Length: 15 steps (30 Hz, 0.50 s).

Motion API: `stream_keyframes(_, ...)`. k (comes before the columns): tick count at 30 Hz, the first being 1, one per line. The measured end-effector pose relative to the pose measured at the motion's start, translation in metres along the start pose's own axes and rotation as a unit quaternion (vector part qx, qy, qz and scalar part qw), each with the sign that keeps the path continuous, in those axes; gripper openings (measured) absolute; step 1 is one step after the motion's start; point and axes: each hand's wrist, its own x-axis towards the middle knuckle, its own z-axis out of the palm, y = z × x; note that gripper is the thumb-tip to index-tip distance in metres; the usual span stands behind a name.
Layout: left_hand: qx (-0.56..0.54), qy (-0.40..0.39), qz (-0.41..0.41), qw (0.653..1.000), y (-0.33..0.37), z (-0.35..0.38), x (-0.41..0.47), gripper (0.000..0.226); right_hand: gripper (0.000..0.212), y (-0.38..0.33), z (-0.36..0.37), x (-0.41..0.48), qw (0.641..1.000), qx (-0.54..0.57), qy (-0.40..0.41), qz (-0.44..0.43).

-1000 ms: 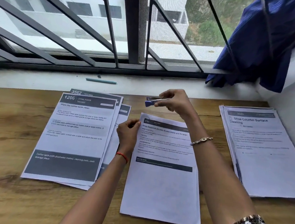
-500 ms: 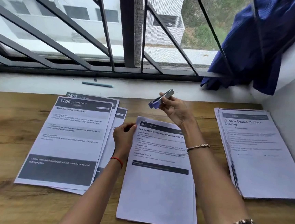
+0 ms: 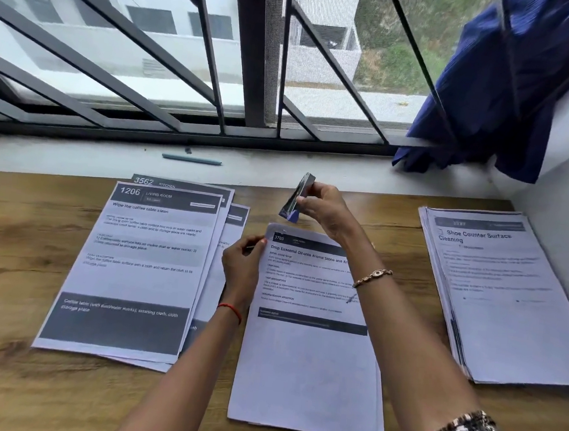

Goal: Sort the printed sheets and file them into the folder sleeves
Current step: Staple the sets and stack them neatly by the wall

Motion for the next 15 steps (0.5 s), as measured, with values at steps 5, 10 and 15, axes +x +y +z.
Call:
stream_keyframes(5,-0.021,0.005,-0.022,1.0,-0.0021,0.0011,0.001,0.008,0.022,0.0038,-0.0004,0.0034,0.994,-0.109,-0.01,-0.017)
stream_keyframes(10,-0.031,0.009,-0.033,0.999,-0.0023,0.0021,0.0015,0.007,0.019,0.0052,0.001,0.0042,0.989,-0.138,-0.045,-0.004)
stream_keyframes(15,-0.03,0.01,-0.023,0.999,-0.0007,0.0019,-0.0003,0.014,0.008,0.0108,0.006,0.0034,0.979,-0.183,-0.086,0.002)
